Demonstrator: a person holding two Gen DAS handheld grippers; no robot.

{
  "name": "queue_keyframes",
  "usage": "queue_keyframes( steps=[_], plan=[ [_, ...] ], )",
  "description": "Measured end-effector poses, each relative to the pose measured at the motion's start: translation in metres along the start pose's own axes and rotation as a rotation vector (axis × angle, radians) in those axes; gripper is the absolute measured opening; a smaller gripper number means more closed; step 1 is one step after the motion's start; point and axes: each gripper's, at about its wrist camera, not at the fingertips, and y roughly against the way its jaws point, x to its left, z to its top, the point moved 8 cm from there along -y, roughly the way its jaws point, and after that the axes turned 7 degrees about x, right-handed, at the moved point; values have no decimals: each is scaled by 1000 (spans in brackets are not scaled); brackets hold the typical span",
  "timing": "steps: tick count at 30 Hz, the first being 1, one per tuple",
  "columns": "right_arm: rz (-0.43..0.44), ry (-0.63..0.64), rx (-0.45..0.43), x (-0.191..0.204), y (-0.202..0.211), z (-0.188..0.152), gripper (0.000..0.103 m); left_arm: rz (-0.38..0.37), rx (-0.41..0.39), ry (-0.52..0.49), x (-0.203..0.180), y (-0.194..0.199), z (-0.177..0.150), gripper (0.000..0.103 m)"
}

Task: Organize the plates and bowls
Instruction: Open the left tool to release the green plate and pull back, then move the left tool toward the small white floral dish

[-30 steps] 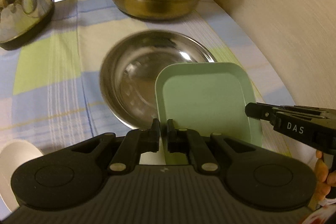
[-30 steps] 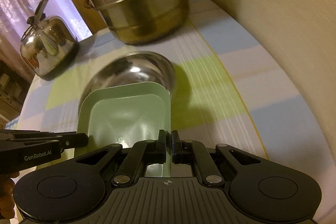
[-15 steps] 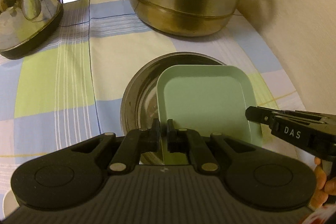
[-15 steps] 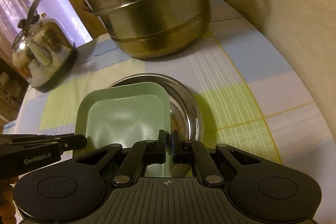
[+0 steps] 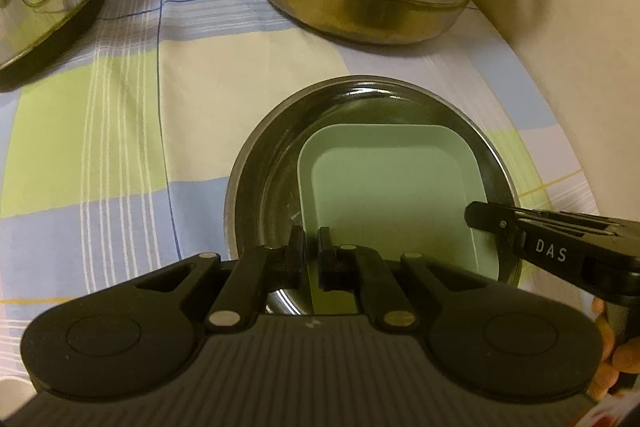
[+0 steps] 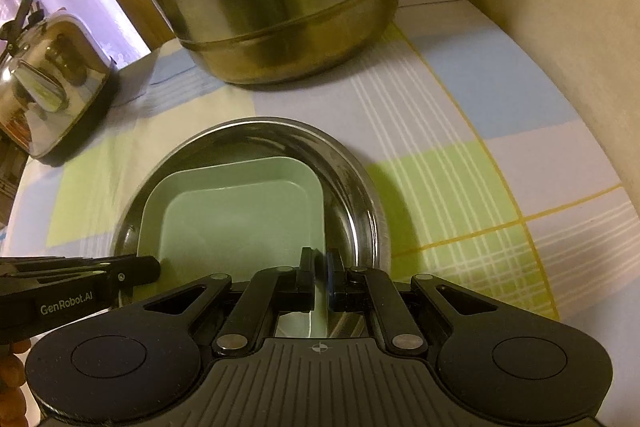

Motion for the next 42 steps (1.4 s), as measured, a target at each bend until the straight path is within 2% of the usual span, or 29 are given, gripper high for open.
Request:
queue_keyframes(
  steps=[6,11,13,16,18,20,24,32,38,42],
  plan=[
    [16,-9,-24,-1,-2,3,6,28,-5,-11,1,-1,-2,8],
    [3,24,-73,0,8,6,9,20,-31,-20,-2,9,-4,23],
    [19,30,-91,1,15,5,12,27,-47,-29,-5,16,-5,24],
    [33,42,-118,2,30,3,30,25,-69,-35,-8,30,-9,30],
    [42,45,-145,2,43,0,53,25,-88,-43,-12,41,-12,32],
    [49,45,-169,1,57,-3,59,25,-109,-49,-16,52,-17,34],
    [74,29,-185,-1,80,-14,61,16,-143,-54,-25,75,-29,40],
    [130,-25,-207,-16,126,-43,62,-5,-201,-62,-45,120,-64,45],
    [143,-18,-209,-23,154,-70,63,-11,-237,-61,-61,150,-93,51],
    [151,-10,-203,-28,169,-90,63,-13,-255,-53,-70,167,-113,51]
  ],
)
